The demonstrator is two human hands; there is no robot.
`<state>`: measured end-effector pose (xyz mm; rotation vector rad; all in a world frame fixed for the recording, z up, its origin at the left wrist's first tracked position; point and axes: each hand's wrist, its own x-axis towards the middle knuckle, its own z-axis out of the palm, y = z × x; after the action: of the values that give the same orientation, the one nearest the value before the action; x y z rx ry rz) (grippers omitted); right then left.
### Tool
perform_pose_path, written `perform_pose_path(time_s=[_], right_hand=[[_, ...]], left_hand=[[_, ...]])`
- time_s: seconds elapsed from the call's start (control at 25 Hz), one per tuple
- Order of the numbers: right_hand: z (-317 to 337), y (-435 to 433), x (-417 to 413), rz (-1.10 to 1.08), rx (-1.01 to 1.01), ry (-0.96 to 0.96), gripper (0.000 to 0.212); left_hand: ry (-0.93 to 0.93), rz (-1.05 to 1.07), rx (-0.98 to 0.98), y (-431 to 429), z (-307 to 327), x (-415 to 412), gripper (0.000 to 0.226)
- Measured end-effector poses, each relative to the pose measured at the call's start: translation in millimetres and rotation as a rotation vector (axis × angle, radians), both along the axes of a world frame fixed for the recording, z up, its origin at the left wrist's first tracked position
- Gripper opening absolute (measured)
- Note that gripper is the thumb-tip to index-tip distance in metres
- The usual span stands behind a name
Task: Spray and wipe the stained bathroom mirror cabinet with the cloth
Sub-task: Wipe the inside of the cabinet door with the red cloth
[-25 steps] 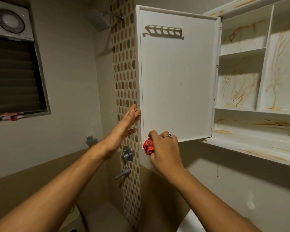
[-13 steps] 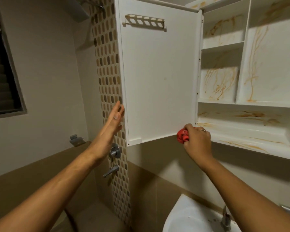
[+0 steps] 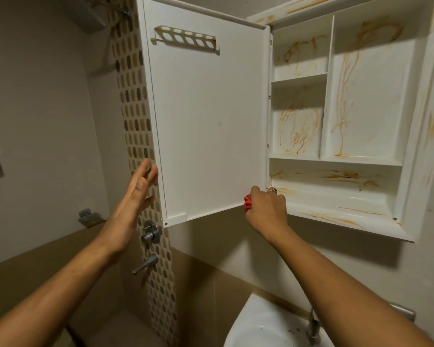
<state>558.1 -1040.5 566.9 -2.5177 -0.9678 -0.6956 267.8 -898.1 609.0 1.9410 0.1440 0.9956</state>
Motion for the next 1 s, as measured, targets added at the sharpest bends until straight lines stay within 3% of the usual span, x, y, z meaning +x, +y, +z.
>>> perform_pose_path(time_s=[0.16,0.28,0.36,0.44,0.48,0.56,0.64,0.76,1.0], right_hand=[[7.6,-7.7,7.6,-0.021,-0.177,-0.191,0.031],[6.9,-1.6,-4.7,-0.001,-0.138,-0.098,0.028],[8.2,-9.9,-9.7,0.246,0.105,0.299,0.023],[4.0,-20.1,-21.7,0.48,0.535,0.784,0.026],[-1.3,-20.6,-28.0,0.5,0.771,0.922,0.029],[-15.6,-14.7,-40.5,0.428,1.186,1.076,0.036],[-24.4,-9.1,-47.6,0.269,1.416,1.091,0.039],[-17.7,1.4,-48.7,0.181,1.501,1.091,0.042],[-17.5,28.9,-68.1,0.169,1.371,1.124,0.04]], left_hand=[[0.015,-0.002,0.002,0.2,1.8,-0.5,0.099],[0.02,-0.015,-0.02,-2.5,3.8,-1.1,0.103],[0.029,-0.024,-0.038,-3.6,6.5,-1.7,0.108],[0.041,-0.033,-0.041,-5.8,7.0,-3.2,0.111],[0.038,-0.041,-0.036,-6.6,6.5,-4.4,0.111],[0.034,-0.054,-0.03,-8.7,5.6,-7.8,0.111],[0.039,-0.056,-0.032,-9.5,6.1,-10.2,0.114],[0.068,-0.065,-0.043,-9.3,9.4,-13.0,0.119],[0.098,-0.084,-0.046,-4.3,18.6,-14.8,0.129]])
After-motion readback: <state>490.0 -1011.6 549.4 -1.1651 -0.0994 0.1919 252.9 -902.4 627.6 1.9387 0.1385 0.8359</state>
